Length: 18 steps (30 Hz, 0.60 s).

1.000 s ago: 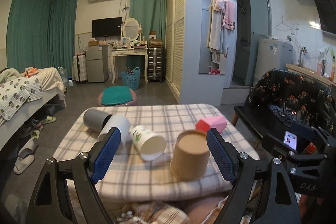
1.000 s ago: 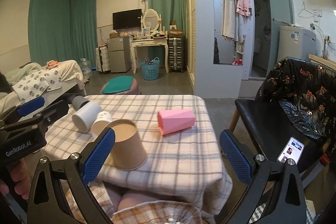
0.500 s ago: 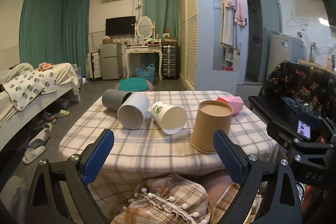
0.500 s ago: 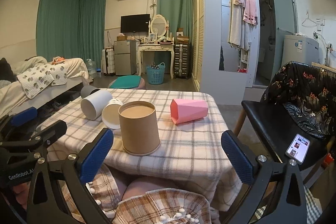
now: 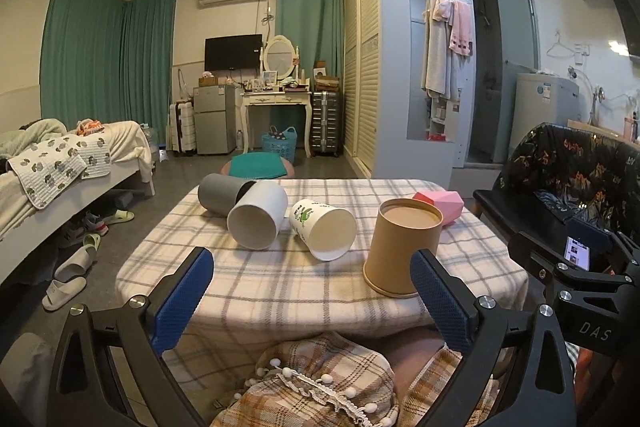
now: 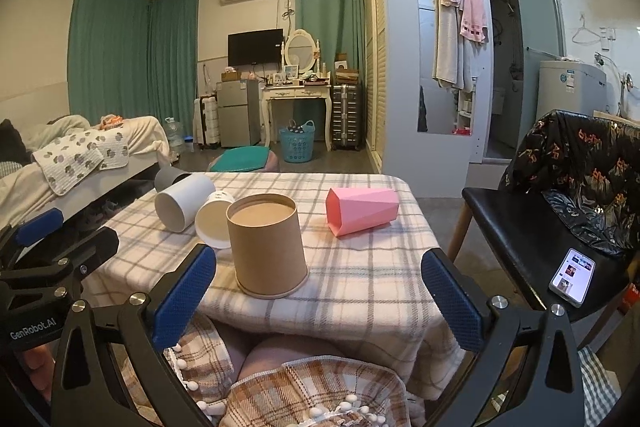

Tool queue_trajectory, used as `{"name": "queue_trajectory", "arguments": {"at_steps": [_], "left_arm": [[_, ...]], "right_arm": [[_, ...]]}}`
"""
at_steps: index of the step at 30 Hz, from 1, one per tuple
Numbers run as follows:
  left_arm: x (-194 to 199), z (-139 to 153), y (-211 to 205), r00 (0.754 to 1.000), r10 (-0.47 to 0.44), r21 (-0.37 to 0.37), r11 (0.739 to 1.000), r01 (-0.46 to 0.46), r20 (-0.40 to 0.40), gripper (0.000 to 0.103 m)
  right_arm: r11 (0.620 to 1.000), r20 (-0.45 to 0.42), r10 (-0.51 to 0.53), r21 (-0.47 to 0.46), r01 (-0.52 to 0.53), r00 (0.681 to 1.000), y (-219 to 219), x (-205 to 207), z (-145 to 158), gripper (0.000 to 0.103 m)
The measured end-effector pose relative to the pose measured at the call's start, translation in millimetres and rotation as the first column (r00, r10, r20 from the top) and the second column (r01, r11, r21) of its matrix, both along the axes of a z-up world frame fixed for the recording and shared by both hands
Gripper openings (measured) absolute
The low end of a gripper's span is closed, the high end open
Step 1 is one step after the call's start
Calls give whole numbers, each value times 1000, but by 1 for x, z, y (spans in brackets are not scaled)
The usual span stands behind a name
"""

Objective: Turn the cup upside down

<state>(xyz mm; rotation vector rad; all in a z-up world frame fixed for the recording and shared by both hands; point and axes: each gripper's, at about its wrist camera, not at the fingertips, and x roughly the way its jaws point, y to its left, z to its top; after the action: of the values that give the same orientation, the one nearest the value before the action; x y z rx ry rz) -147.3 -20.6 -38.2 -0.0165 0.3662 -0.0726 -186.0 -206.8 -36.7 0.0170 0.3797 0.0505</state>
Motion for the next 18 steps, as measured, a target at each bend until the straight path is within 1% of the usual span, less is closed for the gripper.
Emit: {"name": "queue_trajectory", "arguments": {"at_steps": [8, 11, 18], "left_arm": [[-1, 0, 1, 1000, -2, -2, 1000, 2, -4, 102], [-1, 0, 1, 1000, -13, -6, 1000, 13, -16, 102], [-3, 2, 3, 1000, 7, 10, 1000, -7, -4, 102]], "right_arm": [[1000, 2, -3, -3, 3, 1000, 0, 0, 0, 103], [1000, -1, -3, -3, 3, 1000, 0, 0, 0, 103], [1000, -1, -1, -5, 1, 1000, 1, -1, 0, 103]]}}
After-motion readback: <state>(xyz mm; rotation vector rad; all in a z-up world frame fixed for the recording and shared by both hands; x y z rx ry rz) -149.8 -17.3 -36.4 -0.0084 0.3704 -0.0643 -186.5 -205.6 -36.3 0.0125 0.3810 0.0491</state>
